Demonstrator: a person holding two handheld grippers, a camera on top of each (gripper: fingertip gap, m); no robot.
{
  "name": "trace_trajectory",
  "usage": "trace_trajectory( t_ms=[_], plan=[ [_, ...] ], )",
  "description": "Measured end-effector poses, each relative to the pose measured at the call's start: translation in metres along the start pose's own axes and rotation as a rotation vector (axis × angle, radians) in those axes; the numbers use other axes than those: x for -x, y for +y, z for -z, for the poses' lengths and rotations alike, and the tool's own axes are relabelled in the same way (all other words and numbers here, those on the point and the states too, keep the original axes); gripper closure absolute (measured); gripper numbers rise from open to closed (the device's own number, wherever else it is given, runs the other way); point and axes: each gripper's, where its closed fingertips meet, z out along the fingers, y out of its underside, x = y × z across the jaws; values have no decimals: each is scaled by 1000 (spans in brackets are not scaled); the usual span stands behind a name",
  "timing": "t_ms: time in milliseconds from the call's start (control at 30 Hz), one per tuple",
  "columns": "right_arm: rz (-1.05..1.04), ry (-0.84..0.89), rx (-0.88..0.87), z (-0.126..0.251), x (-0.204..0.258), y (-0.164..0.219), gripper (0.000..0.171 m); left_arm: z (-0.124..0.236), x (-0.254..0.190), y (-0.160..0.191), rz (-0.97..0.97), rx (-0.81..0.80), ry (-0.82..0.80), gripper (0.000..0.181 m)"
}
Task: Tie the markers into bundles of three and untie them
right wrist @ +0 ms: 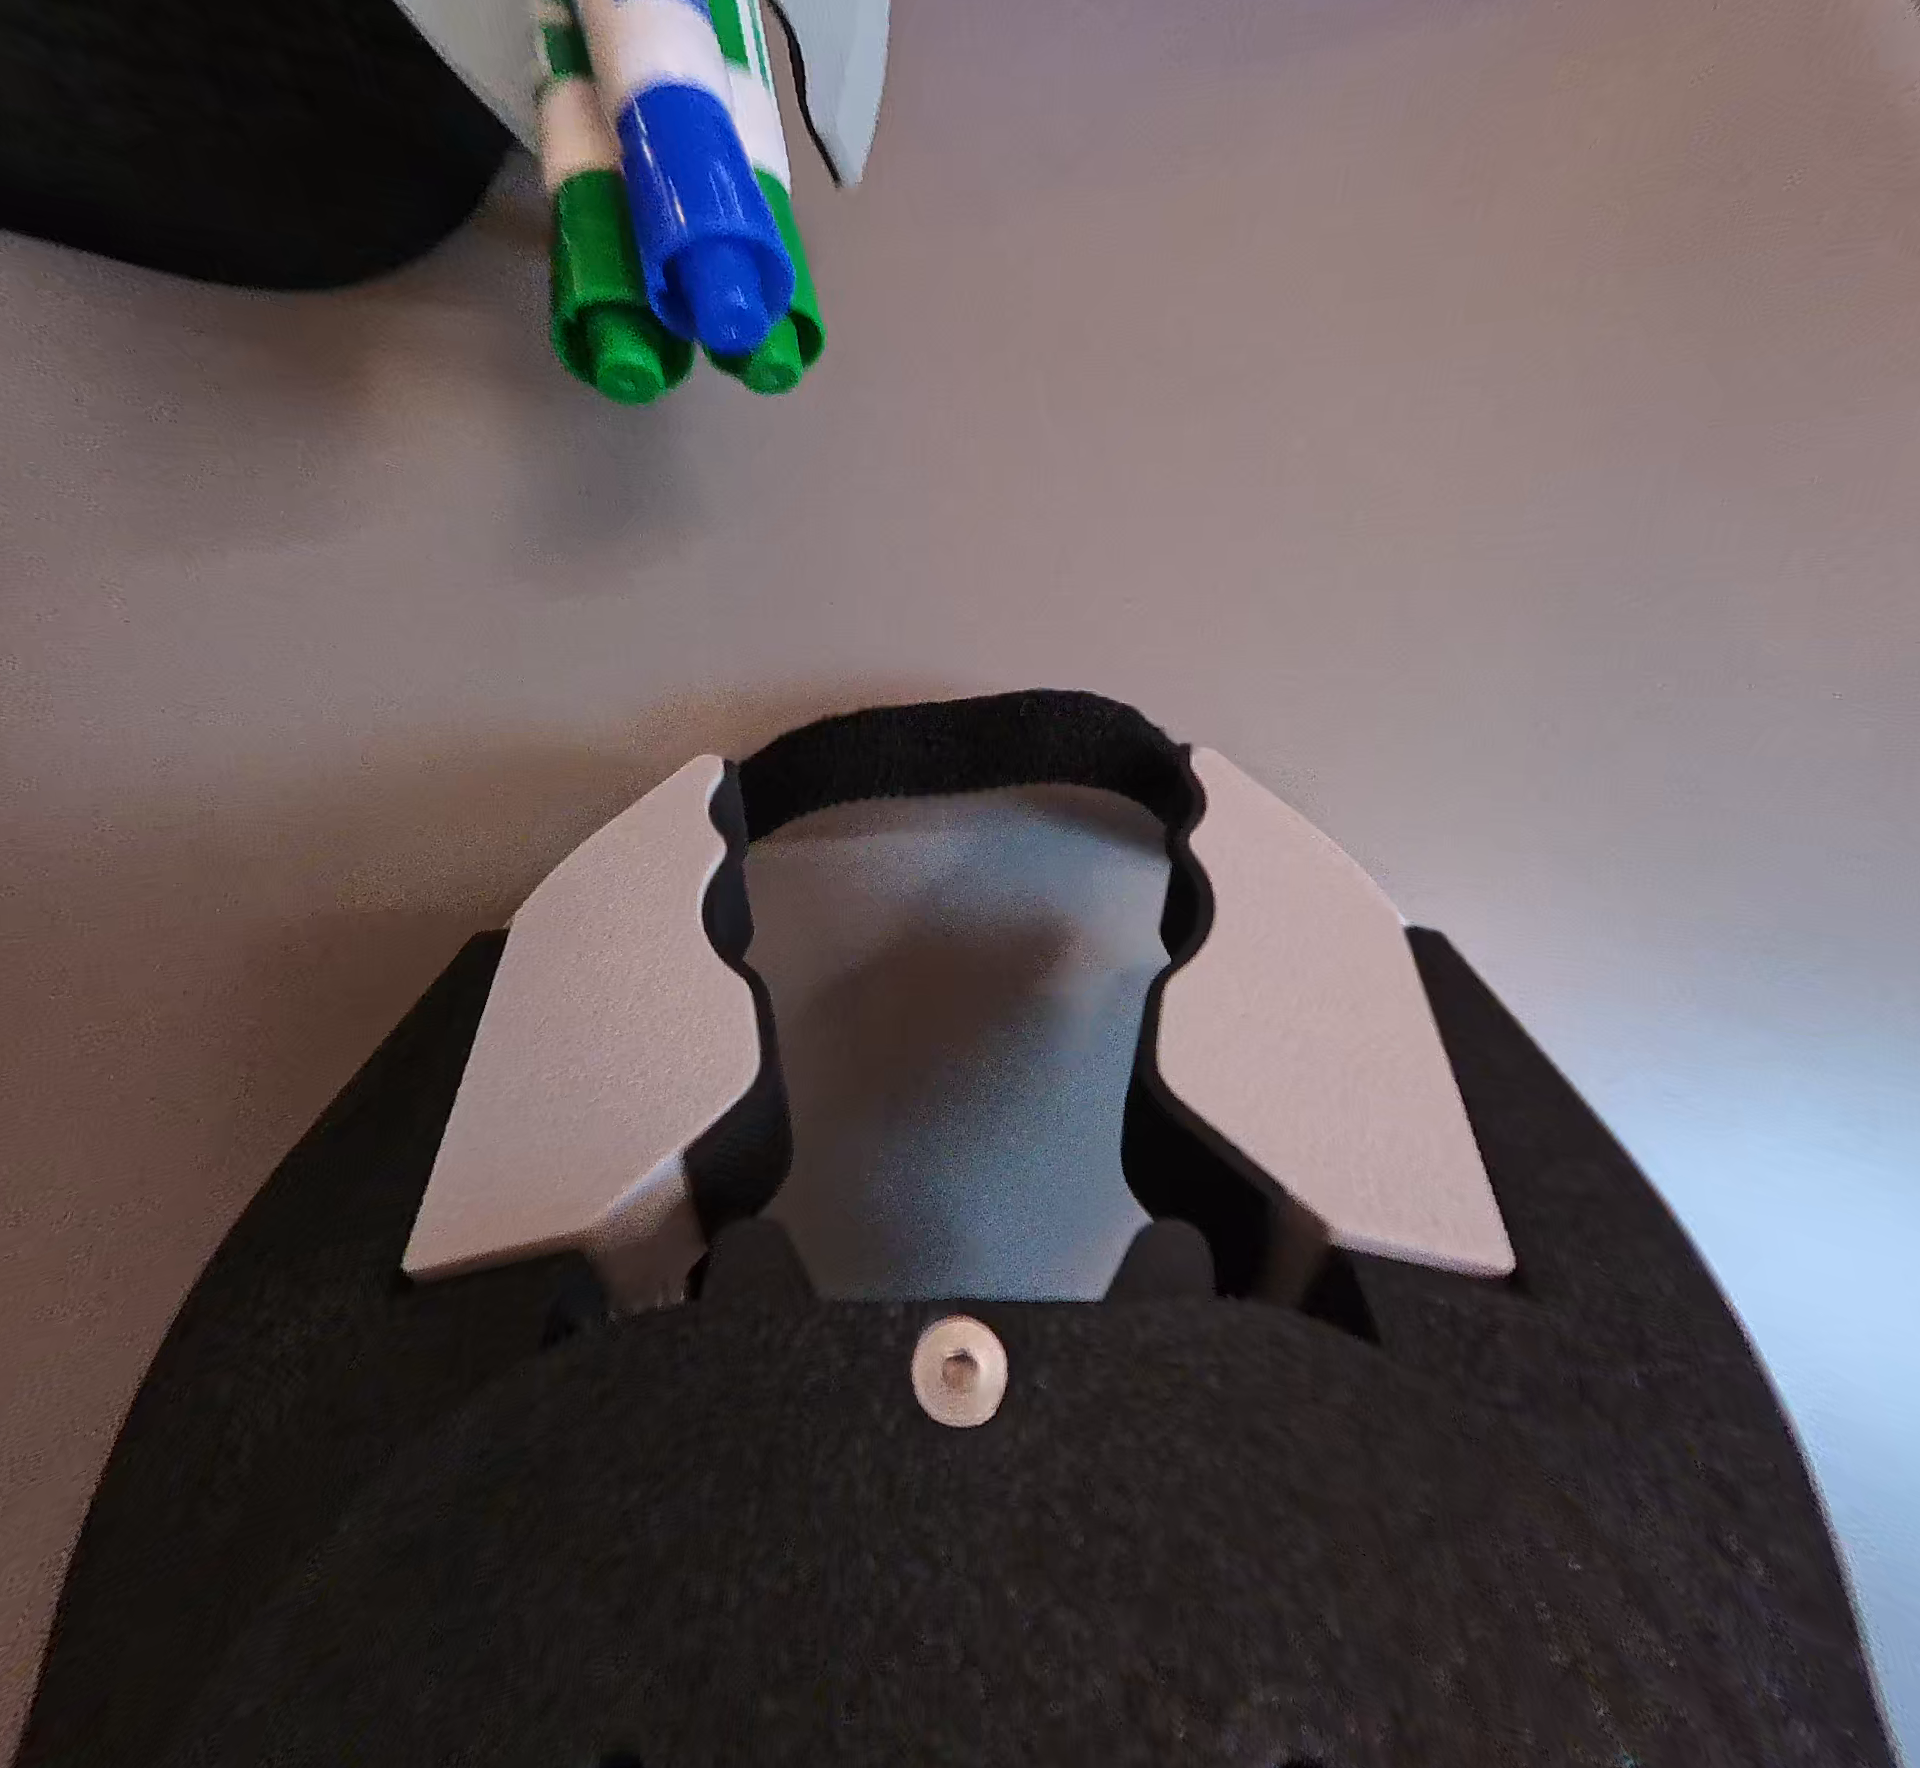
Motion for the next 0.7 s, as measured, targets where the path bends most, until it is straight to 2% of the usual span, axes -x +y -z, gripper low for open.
trace_trajectory(
  t_ms=[167, 300, 433, 533, 633, 700],
  plan=[
    [83, 7, -45, 8, 0, -5, 98, -5, 3, -1, -5, 1, 9, 138],
    [77, -12, -76, 22, 0, -12, 80, -6, 4, -2, 2, -4, 17, 138],
    [80, 10, -78, 28, -8, -3, 79, -8, 2, -5, 0, -5, 28, 138],
    [80, 41, -74, 32, -16, 5, 84, -9, 2, -6, -4, -2, 29, 138],
    [52, 46, -148, 41, -19, -5, 94, -8, 0, -8, -5, -4, 30, 138],
    [50, 17, -128, 39, -12, -6, 99, -9, -1, -8, -5, -3, 31, 138]
  ],
)
